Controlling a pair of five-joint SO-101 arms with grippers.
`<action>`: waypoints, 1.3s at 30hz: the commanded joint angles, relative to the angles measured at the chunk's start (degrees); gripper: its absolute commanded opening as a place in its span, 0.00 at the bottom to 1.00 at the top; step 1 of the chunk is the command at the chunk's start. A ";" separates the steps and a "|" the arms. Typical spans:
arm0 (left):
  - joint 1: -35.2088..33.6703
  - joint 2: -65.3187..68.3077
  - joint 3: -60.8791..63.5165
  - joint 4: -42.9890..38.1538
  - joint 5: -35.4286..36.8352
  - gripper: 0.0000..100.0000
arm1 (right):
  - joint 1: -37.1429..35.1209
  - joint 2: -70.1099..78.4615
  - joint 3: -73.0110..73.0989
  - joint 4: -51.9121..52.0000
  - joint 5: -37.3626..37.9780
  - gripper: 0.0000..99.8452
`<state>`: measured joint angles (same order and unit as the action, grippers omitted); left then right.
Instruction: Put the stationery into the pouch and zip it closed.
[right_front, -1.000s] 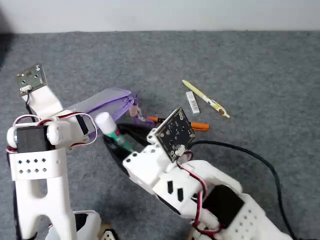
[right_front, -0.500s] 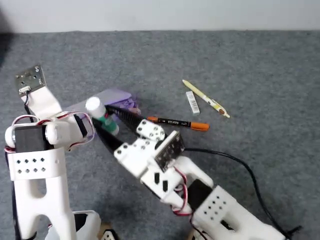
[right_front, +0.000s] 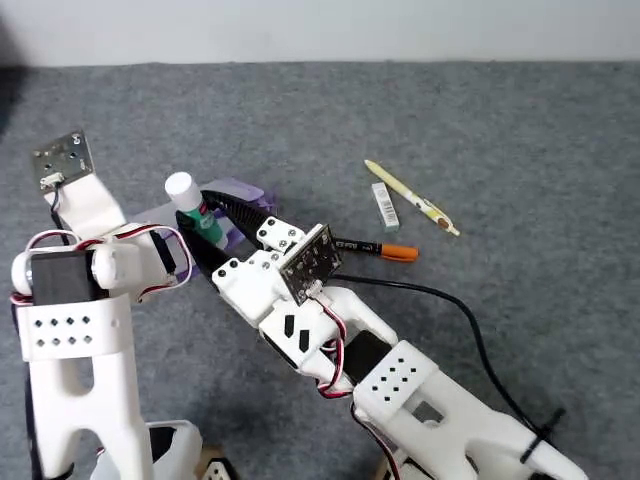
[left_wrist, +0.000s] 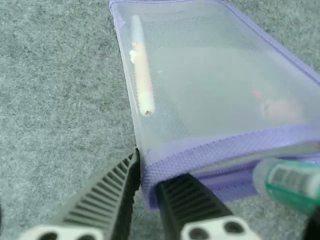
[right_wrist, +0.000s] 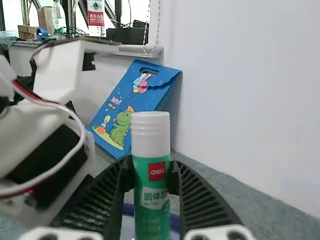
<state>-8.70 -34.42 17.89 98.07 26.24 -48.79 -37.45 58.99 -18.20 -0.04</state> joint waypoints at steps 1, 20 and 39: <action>0.26 0.18 -3.03 0.44 0.53 0.01 | 0.75 1.01 -3.43 -1.36 -0.70 0.01; 0.26 0.26 -3.03 0.26 0.53 0.01 | 3.21 -3.74 -2.81 10.51 -0.79 0.01; 0.35 0.26 -4.00 0.62 0.53 0.01 | 2.86 -19.30 -0.35 22.64 -5.80 0.01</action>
<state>-8.70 -34.42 17.63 98.07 26.24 -46.68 -54.95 59.52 8.09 -5.32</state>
